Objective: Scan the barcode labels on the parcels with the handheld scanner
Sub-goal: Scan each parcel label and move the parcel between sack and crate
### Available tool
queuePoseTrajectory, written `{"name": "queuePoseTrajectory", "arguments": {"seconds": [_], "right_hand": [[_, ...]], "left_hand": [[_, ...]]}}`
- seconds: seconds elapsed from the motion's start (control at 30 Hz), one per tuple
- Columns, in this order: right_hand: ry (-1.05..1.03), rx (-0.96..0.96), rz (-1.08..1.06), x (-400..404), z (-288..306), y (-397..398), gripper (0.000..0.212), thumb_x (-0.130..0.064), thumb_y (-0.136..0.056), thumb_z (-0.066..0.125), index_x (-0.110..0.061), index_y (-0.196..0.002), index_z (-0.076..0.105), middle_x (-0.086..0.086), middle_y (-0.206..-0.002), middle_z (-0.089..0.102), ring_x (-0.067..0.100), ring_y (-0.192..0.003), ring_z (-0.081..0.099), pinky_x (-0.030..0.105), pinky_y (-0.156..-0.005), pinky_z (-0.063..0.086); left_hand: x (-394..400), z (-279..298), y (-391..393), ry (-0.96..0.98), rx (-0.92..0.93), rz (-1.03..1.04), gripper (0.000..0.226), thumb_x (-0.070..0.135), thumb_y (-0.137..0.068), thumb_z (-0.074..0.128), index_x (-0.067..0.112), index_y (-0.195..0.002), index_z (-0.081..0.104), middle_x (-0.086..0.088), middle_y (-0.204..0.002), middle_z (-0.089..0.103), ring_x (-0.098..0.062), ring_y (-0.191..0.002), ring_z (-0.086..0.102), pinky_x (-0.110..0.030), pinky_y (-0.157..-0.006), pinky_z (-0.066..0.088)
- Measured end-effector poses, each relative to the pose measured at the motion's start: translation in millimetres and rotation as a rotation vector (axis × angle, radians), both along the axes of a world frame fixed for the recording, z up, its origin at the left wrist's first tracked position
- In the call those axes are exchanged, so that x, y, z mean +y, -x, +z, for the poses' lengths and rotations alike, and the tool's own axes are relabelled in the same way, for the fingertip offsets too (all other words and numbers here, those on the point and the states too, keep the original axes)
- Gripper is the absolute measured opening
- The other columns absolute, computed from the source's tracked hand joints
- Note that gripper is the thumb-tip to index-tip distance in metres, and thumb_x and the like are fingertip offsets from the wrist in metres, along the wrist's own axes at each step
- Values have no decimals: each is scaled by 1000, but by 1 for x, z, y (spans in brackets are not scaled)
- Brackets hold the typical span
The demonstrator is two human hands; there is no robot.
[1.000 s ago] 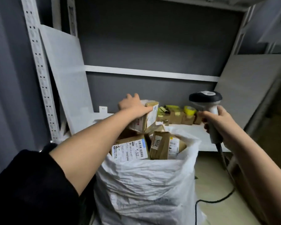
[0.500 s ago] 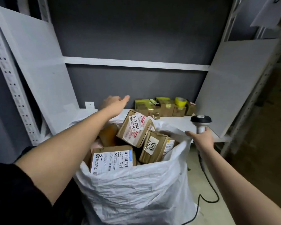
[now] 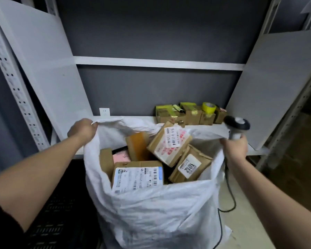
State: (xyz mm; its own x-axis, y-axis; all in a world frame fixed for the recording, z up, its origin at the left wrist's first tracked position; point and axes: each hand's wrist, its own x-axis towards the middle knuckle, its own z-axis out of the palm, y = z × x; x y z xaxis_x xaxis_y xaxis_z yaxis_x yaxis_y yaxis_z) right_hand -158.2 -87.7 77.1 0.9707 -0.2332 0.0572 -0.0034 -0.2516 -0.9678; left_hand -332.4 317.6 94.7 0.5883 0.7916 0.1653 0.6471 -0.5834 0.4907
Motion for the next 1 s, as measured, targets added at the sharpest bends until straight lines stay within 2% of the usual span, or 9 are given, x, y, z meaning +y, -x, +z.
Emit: {"name": "queuePoseTrajectory", "arguments": {"seconds": [0.07,0.17,0.27,0.47,0.6,0.67,0.77,0.9,1.0], "right_hand": [[-5,-72,-47,-8,23,-8,33,-9,-81,63,-13,-112,54,14,-110,65,32,-96,60,44,-87,48],[-89,-85,-164,-32,42,-20,47,-11,-88,64,-9,-132,48,16,-132,57,35,-120,55,40,-98,42],[-168,-58,-229,-48,48,-24,68,-11,-92,64,-13,-151,31,13,-150,43,31,-135,44,36,-108,35],[-91,-93,-239,-41,43,-27,59,-12,-93,61,-12,-146,36,15,-145,47,34,-135,42,41,-110,32],[6,-100,-147,-29,26,-21,43,-8,-89,62,-11,-130,49,14,-126,59,34,-117,55,35,-91,40],[8,-103,-125,-23,25,-21,40,-10,-87,62,-12,-126,51,14,-122,61,35,-114,57,40,-94,44],[75,-60,-34,-23,23,-23,39,-10,-85,63,-13,-123,53,15,-117,63,36,-108,59,46,-94,47],[28,6,24,-27,16,-16,47,-13,-84,67,-11,-129,51,15,-117,62,35,-106,59,47,-95,49],[5,31,73,-37,16,-8,52,-18,-85,71,-5,-131,49,16,-108,60,34,-93,60,46,-83,52]], "left_hand": [[3,23,-6,8,-106,20,34,35,-99,44,9,-84,60,-24,-106,64,-41,-99,59,-40,-83,46],[14,34,-4,16,-291,125,39,34,-98,43,3,-98,66,-26,-111,63,-43,-101,59,-43,-87,48],[20,40,-1,53,-255,164,43,35,-99,40,2,-110,65,-26,-120,60,-44,-108,56,-44,-91,45],[20,22,-4,39,-138,91,43,37,-100,37,2,-103,62,-26,-114,61,-44,-103,57,-41,-84,45],[21,20,-3,113,-27,-8,40,38,-100,37,8,-98,63,-22,-119,61,-38,-106,58,-38,-87,46],[13,26,-5,72,-12,-51,37,39,-99,37,14,-82,57,-21,-110,63,-37,-100,59,-38,-85,47],[3,20,-4,74,55,-50,35,39,-99,37,13,-84,53,-20,-106,63,-37,-96,60,-37,-84,47],[-10,15,8,254,57,-73,22,21,-92,45,3,-85,54,-17,-74,59,-29,-61,57,-26,-54,43],[-23,20,18,340,31,-95,25,26,-92,46,2,-96,50,-15,-75,58,-28,-57,57,-28,-54,48]]}}
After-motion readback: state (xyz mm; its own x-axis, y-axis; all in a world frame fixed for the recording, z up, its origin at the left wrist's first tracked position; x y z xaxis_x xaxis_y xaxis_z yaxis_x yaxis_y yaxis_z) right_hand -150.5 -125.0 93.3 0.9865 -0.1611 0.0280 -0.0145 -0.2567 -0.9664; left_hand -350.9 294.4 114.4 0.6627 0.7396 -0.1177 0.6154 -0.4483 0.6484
